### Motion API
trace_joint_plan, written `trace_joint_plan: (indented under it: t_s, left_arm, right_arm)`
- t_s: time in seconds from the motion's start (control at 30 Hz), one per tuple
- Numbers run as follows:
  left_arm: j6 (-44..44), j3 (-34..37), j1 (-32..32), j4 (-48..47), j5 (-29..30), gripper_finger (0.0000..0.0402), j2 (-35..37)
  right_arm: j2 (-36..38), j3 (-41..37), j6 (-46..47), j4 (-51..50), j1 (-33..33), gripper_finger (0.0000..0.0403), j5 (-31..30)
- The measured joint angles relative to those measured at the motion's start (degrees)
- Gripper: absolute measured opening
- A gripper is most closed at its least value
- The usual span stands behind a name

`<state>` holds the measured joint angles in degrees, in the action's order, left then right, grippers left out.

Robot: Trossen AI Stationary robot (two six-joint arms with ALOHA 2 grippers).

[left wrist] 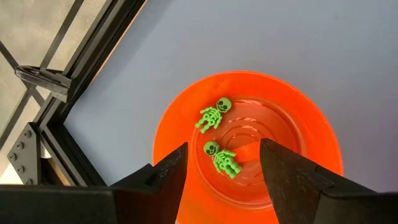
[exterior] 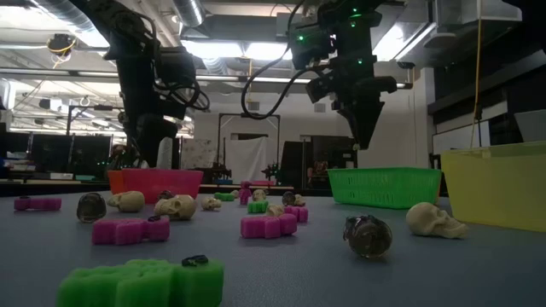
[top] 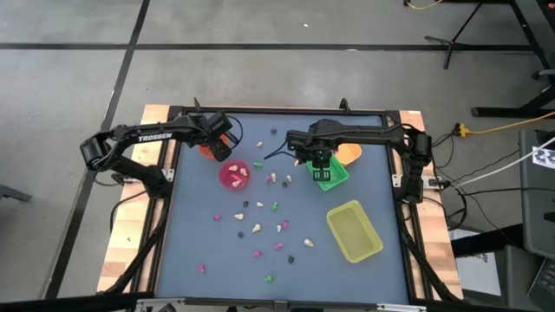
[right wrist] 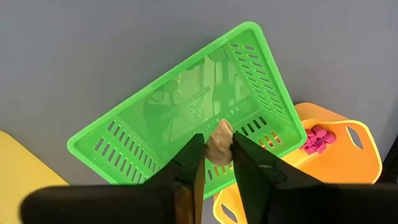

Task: Sort Halloween decoration
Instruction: Put the white skull toy into the green bin, then put the green skeleton toy into the orange bin

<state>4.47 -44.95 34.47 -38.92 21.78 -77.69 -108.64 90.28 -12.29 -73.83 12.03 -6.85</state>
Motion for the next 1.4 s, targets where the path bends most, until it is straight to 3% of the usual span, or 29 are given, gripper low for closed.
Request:
trace_joint_plan:
  t_s: [0.33, 0.53, 1.4]
  left_arm:
    - [0.00, 0.00, 0.00, -0.01, 0.00, 0.0183, 0.00]
    - [0.02, 0.00, 0.01, -0.01, -0.01, 0.0183, 0.00]
    - [-0.02, 0.00, 0.01, 1.89, -0.02, 0.0183, 0.00]
  right_arm:
    - [-0.02, 0.00, 0.00, 0.36, 0.00, 0.0183, -0.07]
    - [-0.04, 0.00, 0.00, 0.42, 0.00, 0.0219, -0.09]
    - [-0.04, 0.00, 0.00, 2.95, 0.00, 0.0230, -0.15]
